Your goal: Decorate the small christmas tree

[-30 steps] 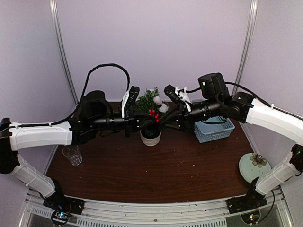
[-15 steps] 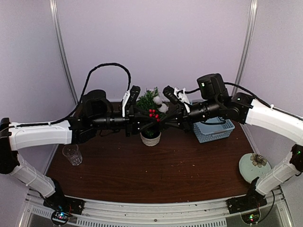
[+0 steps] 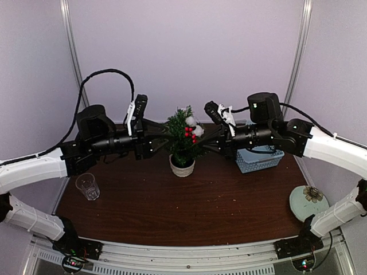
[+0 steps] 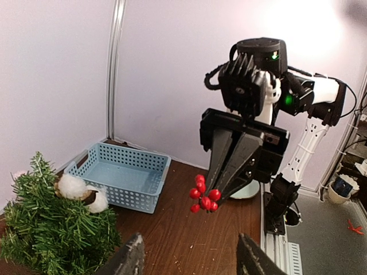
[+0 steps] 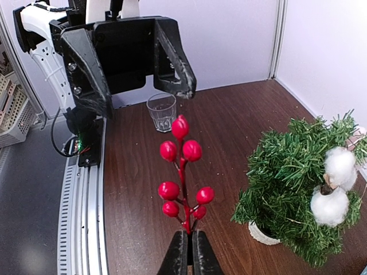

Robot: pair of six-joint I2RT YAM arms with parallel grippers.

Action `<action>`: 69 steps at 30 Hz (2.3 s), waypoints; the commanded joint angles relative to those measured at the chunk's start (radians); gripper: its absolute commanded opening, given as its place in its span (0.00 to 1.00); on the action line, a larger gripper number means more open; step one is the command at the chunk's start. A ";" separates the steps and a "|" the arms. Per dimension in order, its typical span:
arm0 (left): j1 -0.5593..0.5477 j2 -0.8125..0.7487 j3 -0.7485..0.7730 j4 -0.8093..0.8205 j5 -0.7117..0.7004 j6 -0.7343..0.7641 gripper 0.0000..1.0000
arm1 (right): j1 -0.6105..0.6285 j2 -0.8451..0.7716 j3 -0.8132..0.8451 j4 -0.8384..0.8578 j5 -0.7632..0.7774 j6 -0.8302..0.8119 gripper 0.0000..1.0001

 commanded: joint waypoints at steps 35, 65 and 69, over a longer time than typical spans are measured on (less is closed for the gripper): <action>-0.003 0.073 0.025 0.154 0.140 -0.066 0.00 | 0.065 0.052 -0.011 0.099 -0.019 0.000 0.00; 0.199 0.109 0.224 -0.272 -0.390 0.154 0.00 | -0.074 -0.106 -0.152 0.218 0.200 0.110 1.00; 0.200 0.170 0.266 -0.272 -0.316 0.154 0.00 | -0.091 -0.100 -0.151 0.208 0.198 0.114 1.00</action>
